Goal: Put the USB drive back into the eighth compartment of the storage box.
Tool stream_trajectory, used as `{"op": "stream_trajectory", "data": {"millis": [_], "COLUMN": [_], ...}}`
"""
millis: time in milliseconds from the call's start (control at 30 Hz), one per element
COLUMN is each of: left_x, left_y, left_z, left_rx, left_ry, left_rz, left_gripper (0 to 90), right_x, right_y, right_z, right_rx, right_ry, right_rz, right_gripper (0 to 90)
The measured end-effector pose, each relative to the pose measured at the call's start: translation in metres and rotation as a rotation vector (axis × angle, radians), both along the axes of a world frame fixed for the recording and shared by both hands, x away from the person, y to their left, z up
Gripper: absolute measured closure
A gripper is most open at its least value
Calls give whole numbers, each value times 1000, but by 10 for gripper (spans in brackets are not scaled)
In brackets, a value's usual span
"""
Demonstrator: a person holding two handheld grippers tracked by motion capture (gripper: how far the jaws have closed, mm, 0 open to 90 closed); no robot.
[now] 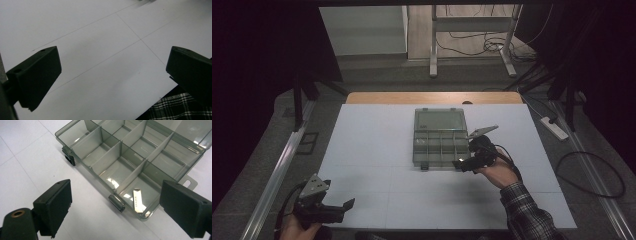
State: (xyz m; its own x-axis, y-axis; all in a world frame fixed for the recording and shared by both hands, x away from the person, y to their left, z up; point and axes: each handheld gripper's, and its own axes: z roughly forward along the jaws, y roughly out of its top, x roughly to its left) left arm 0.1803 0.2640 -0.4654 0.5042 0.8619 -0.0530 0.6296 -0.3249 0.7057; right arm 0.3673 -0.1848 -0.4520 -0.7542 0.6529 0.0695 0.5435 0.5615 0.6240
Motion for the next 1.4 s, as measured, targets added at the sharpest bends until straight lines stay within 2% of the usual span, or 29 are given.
{"op": "stream_trajectory", "data": {"millis": [300,600,933,1400], "left_x": [0,0,0,0], "left_y": [0,0,1,0], "left_z": [0,0,0,0], "left_rx": [0,0,-3,-1], "left_ry": [0,1,1,0], "left_rz": [1,4,4,5], "left_gripper": [0,0,0,0], "right_x": [-6,-13,-21,-34], "right_y": [-4,-11,-20,-34], "right_z": [0,4,6,5], "right_rx": [16,28,13,15], "right_ry": [8,-13,-21,-6], "right_rz": [6,-1,-2,-28], "right_gripper": [62,25,20,16]}}
